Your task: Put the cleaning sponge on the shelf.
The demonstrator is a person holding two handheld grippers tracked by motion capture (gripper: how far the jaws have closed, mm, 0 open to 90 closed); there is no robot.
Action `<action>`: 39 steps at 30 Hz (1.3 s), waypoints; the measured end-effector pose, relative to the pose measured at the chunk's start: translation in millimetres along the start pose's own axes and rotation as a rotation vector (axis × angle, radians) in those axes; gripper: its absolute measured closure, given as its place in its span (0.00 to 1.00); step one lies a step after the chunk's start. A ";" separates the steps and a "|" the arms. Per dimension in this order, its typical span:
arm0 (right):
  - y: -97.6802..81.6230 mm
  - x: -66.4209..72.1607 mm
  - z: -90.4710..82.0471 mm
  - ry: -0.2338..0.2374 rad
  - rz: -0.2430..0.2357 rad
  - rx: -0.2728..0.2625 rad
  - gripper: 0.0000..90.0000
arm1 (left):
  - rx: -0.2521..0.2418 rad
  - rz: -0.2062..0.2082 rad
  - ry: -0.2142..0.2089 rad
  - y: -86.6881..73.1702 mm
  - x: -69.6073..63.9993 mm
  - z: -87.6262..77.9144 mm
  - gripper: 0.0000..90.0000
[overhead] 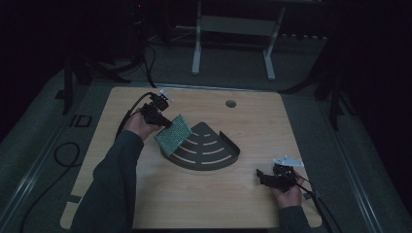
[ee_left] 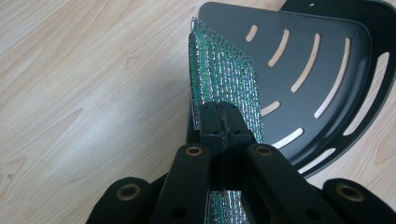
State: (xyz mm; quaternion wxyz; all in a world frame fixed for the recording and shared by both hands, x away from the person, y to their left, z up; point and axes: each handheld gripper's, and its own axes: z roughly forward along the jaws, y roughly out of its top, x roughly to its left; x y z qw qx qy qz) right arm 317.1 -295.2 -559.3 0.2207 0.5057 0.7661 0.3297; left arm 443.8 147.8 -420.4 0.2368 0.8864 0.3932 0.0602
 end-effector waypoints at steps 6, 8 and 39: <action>0.0 0.0 0.0 0.000 0.000 0.000 0.19 | 0.000 0.020 0.012 8.9 -3.6 0.1 1.00; 0.0 0.0 0.0 0.000 0.000 0.000 0.19 | -0.009 0.018 0.007 11.7 -4.8 0.9 1.00; 0.0 -0.1 0.0 0.001 -0.001 0.001 0.19 | 0.017 0.060 0.027 14.7 -6.2 29.8 1.00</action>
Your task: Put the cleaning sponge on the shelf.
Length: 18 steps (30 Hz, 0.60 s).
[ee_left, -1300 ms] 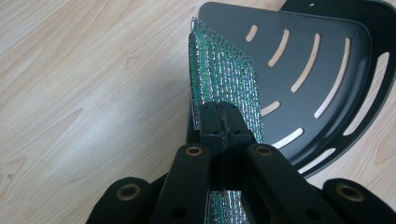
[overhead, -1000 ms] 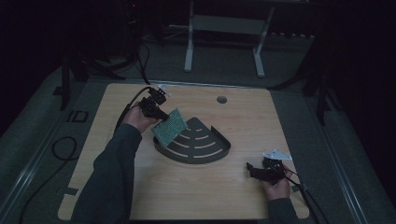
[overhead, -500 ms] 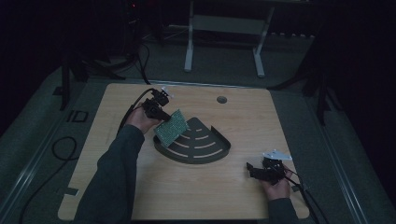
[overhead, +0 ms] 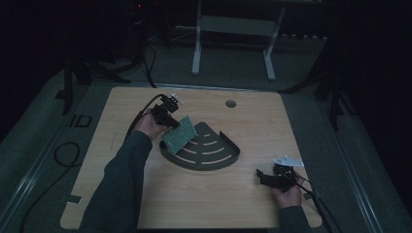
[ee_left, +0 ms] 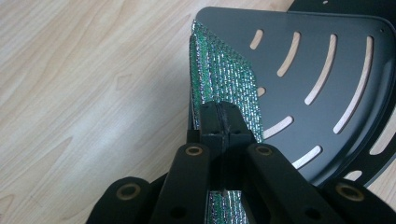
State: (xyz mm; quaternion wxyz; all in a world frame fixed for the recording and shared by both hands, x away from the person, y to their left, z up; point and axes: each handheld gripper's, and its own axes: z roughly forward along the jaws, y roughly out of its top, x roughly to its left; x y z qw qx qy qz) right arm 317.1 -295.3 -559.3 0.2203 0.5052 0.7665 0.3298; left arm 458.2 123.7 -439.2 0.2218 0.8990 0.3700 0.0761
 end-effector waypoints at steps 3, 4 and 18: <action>0.0 0.0 0.0 0.000 0.000 0.000 0.19 | 0.014 0.007 0.000 0.1 -1.4 3.6 1.00; 0.0 0.0 0.0 0.000 0.000 0.000 0.19 | 0.014 0.007 0.000 0.1 -1.4 3.6 1.00; 0.0 0.0 0.0 0.000 -0.001 0.000 0.19 | 0.061 0.040 0.020 0.2 -11.1 13.6 1.00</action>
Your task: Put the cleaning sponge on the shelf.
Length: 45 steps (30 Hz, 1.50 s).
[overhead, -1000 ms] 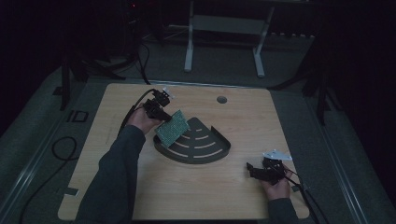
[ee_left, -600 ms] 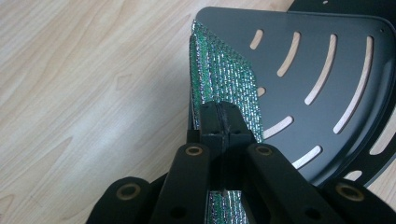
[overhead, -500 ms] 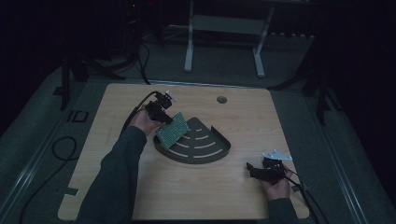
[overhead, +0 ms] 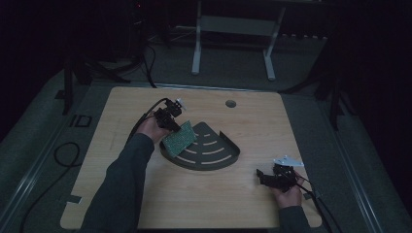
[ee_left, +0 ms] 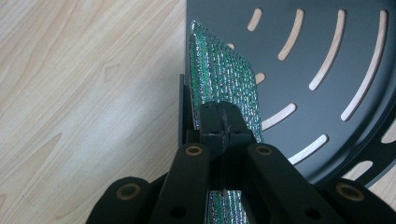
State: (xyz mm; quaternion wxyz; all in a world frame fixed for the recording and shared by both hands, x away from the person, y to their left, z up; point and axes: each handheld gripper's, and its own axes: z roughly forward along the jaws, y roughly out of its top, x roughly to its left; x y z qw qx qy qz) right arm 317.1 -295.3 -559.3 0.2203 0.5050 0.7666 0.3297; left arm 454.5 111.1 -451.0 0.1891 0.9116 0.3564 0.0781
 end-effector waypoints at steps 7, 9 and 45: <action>0.0 0.0 0.0 0.000 0.000 0.000 0.19 | 0.026 0.023 0.017 -0.2 -3.3 3.8 1.00; 0.0 0.0 0.0 0.000 0.000 0.000 0.19 | 0.030 0.024 0.024 -0.4 -3.4 4.8 1.00; 0.0 0.0 0.0 0.001 0.000 0.000 0.19 | 0.126 0.053 0.120 -1.6 -2.3 19.9 0.99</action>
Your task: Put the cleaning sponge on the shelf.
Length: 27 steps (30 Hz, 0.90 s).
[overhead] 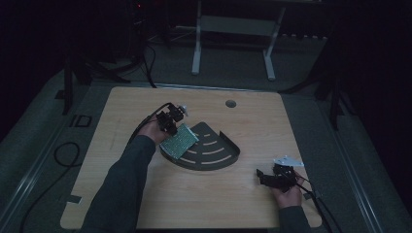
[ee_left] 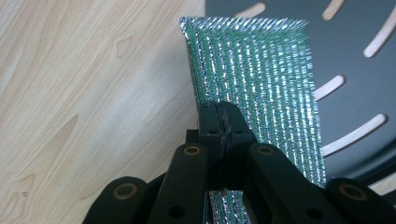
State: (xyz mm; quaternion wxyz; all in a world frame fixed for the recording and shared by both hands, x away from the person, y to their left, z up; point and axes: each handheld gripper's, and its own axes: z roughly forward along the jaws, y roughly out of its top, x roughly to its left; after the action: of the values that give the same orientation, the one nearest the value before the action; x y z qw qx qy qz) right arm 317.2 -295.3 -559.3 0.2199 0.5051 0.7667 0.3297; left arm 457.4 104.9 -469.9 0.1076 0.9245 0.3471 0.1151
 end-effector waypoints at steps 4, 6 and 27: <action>0.0 0.0 0.0 0.000 0.000 0.000 0.19 | 0.002 0.003 0.007 0.3 -0.6 0.0 0.99; 0.0 0.0 0.0 0.000 0.000 0.000 0.19 | 0.001 -0.004 0.006 0.3 -0.6 0.4 0.99; 0.0 0.0 0.0 0.000 0.000 0.000 0.19 | -0.018 -0.039 0.028 -0.8 1.7 -0.3 0.74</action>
State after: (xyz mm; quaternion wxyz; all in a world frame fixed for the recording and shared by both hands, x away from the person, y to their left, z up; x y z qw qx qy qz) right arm 317.2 -295.3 -559.3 0.2200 0.5052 0.7666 0.3298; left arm 458.1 106.6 -469.6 0.1134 0.9148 0.3657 0.1288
